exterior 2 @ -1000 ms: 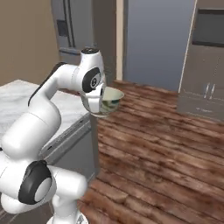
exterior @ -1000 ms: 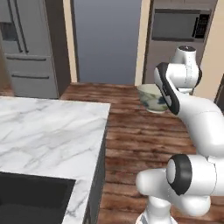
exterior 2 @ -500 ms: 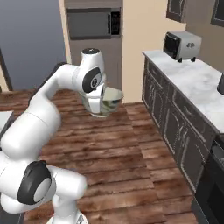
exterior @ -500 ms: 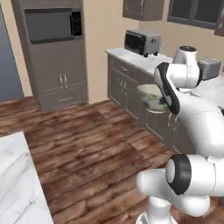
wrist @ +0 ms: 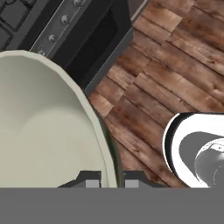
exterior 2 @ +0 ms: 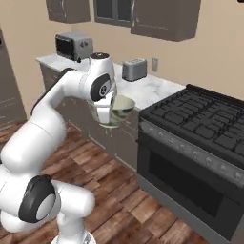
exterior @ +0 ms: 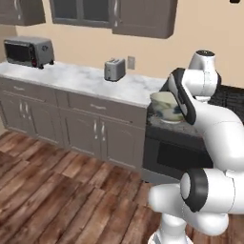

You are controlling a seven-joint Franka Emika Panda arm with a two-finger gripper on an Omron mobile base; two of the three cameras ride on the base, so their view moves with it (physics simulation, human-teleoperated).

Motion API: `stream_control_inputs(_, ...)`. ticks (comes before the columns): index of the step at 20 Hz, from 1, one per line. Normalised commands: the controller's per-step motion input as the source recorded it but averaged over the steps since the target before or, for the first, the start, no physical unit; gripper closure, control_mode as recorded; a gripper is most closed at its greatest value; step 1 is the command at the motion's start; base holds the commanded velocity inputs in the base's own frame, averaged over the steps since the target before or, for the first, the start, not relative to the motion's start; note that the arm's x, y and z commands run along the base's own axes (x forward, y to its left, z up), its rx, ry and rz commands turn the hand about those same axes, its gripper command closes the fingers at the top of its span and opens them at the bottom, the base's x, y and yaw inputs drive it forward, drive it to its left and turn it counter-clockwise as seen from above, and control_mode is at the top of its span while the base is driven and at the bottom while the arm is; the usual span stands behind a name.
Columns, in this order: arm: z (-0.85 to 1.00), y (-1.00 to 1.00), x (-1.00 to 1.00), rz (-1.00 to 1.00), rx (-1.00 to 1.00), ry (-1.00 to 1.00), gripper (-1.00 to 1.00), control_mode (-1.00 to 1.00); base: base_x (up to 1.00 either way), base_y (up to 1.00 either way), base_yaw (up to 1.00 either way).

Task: Pick the mug and place it in the sink. Pick the bowl and place it in the open cabinet and then close the cabinet.

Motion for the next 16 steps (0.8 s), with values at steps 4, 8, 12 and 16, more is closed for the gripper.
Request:
stream_control_inputs(4, 0.00, 0.00, 0.00, 0.00, 0.00, 0.00, 1.00, 1.00, -0.01, 0.52, -0.74)
stream_control_inputs(8, 0.00, 0.00, 0.00, 0.00, 0.00, 0.00, 1.00, 1.00, 0.57, 1.00, -0.24)
stream_control_inputs(12, 0.00, 0.00, 0.00, 0.00, 0.00, 0.00, 1.00, 1.00, 0.82, 1.00, -0.16)
stream_control_inputs(16, 0.00, 0.00, 0.00, 0.00, 0.00, 0.00, 1.00, 1.00, 0.19, 0.51, -0.23)
